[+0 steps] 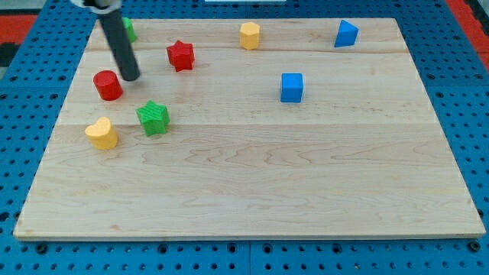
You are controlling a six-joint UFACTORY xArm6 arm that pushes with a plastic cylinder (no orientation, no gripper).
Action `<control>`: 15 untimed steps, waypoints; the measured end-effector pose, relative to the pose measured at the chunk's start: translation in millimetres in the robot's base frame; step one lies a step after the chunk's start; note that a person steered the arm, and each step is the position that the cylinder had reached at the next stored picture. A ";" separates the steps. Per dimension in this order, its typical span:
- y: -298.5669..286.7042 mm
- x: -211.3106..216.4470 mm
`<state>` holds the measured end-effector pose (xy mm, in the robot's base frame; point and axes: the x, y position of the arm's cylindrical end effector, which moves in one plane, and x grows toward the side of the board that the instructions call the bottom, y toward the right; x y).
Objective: Push the blue cube slightly to the bottom left of the blue triangle
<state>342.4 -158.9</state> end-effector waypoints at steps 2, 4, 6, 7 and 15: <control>148.3 28.9; 258.0 29.0; 265.1 34.8; 265.0 34.8; 186.0 0.8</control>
